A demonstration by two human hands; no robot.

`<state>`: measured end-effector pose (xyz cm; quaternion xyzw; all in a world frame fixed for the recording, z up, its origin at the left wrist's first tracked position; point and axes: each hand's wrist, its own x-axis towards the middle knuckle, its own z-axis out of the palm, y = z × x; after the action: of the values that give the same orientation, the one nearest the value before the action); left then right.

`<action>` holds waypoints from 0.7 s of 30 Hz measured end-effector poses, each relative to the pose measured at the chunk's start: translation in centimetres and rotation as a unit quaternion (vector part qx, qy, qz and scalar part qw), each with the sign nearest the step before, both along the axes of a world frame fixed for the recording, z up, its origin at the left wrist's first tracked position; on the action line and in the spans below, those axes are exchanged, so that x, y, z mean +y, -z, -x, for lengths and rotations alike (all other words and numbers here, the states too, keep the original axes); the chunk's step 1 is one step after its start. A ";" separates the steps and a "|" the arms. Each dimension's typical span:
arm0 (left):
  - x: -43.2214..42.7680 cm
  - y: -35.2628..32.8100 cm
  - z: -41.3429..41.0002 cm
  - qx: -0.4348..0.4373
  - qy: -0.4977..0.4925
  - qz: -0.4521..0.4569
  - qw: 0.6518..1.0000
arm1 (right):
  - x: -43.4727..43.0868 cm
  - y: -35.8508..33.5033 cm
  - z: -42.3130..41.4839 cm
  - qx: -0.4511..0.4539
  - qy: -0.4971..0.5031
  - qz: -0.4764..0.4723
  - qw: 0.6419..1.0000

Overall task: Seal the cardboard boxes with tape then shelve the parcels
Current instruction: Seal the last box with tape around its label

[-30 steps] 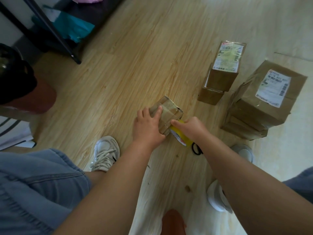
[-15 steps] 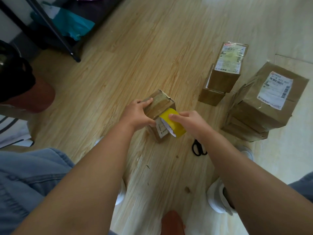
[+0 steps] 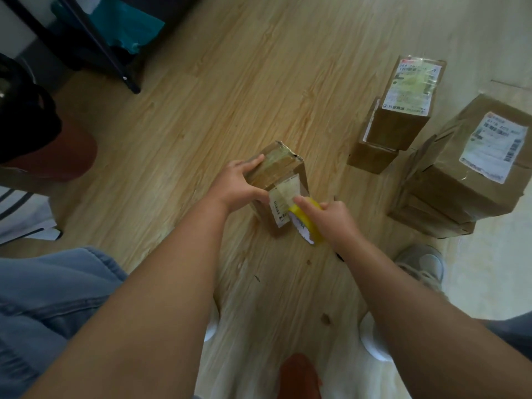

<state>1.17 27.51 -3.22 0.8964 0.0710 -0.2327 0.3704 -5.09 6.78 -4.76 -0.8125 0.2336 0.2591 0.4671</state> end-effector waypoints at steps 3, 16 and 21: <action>0.6 -0.2 -0.6 0.009 -0.014 0.022 1.000 | -0.6 -0.7 0.0 -0.032 -0.003 -0.050 0.998; 0.2 -0.4 -0.8 0.043 -0.040 0.049 0.997 | -1.5 0.6 1.7 -0.012 0.032 0.008 0.999; 0.2 0.6 0.2 0.121 -0.076 0.144 0.979 | -2.8 0.3 2.1 -0.055 -0.006 0.053 0.997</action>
<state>0.96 27.74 -3.78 0.7910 0.1488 -0.3181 0.5011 -7.23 4.02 -5.06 -0.8503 0.2160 0.2045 0.4342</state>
